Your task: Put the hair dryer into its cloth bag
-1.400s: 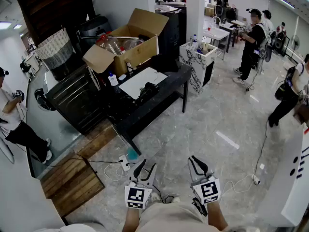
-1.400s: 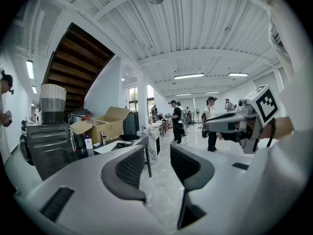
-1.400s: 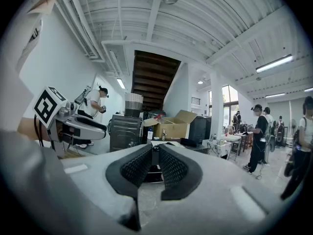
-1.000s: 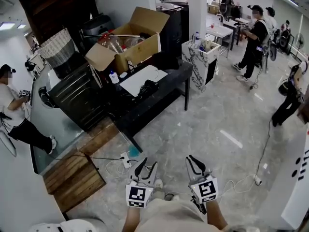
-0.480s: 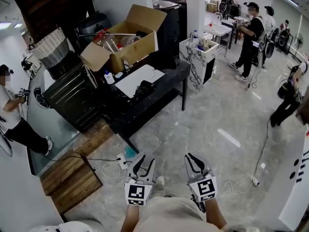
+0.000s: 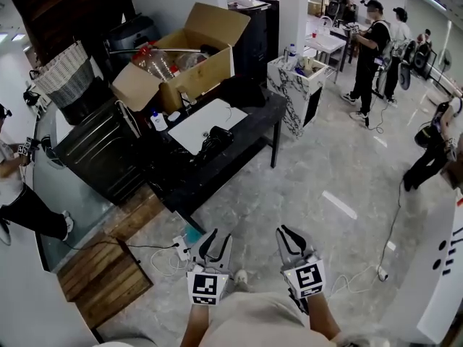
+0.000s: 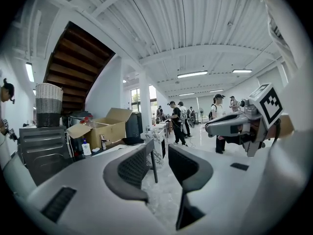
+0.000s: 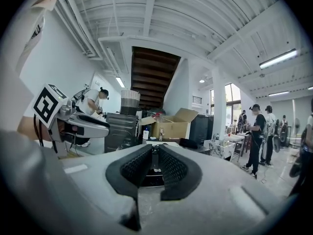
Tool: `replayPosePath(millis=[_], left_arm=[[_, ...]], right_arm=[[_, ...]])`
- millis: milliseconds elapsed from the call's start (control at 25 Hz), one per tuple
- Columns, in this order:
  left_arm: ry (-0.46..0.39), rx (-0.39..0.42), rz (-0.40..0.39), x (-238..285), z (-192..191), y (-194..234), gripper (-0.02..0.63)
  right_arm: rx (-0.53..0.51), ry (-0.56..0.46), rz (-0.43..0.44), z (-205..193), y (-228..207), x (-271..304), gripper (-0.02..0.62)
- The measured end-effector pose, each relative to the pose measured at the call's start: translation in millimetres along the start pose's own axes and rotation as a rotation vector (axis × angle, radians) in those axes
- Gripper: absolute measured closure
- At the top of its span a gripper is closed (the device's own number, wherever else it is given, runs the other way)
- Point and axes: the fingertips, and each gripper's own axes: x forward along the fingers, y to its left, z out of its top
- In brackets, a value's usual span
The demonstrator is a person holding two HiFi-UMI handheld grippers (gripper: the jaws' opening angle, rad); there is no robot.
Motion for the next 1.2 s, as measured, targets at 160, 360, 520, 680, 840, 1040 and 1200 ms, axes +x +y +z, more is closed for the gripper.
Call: replayPosePath(millis=[160,360,520,680,840,1040,1200], left_arm=[[-0.007,-0.003,-0.017,25,3,27,0.466],[-0.013,-0.013,-0.049,52,5,56,0.468],[-0.009,-0.017,-0.069,72,2,76,0.469],[-0.007,-0.025,-0.086,89,2,96,0.471],[-0.016,-0.019,-0.105,105,4,109,0.471],[-0.028,-0.015,-0.115,122,8,119,0.474],[-0.028,-0.012,-0.127,135,8,120,0.476]], right_arm=[[0.006,0.003,-0.024,4,-8,32,0.568],[0.037,0.038,-0.057,5,-13,66,0.568],[0.022,0.045,-0.067,4,-16,93,0.568],[0.032,0.077,-0.094,2,-21,114,0.568],[0.038,0.067,-0.112,7,-26,132,0.568],[0.056,0.085,-0.136,7,-34,144,0.568],[0.074,0.088,-0.158,1,-44,149,0.568]])
